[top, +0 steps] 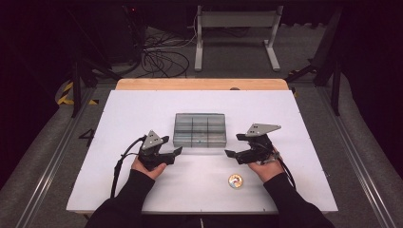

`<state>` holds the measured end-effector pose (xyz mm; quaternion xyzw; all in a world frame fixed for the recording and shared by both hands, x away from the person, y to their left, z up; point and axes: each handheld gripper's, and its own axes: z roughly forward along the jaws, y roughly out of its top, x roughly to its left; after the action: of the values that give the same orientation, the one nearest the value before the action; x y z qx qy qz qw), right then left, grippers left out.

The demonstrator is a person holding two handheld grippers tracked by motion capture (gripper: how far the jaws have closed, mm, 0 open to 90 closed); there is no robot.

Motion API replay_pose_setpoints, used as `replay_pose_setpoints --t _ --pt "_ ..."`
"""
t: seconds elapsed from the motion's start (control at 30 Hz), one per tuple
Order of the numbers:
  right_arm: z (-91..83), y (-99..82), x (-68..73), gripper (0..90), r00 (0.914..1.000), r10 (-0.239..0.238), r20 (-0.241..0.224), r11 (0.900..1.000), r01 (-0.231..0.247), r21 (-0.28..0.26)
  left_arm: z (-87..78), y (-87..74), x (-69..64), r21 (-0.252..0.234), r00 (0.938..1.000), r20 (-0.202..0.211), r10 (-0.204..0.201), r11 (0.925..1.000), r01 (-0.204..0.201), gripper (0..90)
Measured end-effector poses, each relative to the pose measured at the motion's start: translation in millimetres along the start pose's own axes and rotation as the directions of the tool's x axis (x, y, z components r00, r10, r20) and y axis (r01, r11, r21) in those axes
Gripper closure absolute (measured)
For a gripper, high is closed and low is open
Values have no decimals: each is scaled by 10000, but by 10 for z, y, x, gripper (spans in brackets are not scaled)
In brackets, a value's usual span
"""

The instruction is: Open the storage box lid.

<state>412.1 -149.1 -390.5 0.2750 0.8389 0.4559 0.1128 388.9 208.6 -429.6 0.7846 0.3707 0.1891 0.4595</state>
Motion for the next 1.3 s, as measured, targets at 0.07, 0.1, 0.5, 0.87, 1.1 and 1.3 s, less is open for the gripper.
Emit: replay_pose_setpoints --t 0.07,0.1,0.5,0.87,1.1,1.3 --pt "32 19 -12 281 10000 47 46 9999 -48 157 13 1 0 74 10000 -21 33 10000 -33 305" --pt "46 26 -14 302 10000 50 69 9998 -51 208 19 0 0 96 10000 13 2 10000 -2 308" --pt "271 64 -55 528 9983 242 537 9925 -305 1183 74 -1 27 517 9994 211 -270 9983 259 345" --pt "317 55 -65 647 9978 280 602 9931 -347 1125 117 -2 12 775 9994 322 -146 9969 121 360" --pt "338 59 -41 687 9961 -10 884 9928 -96 1196 122 -2 -4 867 9992 325 -234 9960 205 359" --pt "338 63 -28 690 9952 -99 976 9924 -21 1228 122 0 -7 910 9990 301 -315 9954 286 358"
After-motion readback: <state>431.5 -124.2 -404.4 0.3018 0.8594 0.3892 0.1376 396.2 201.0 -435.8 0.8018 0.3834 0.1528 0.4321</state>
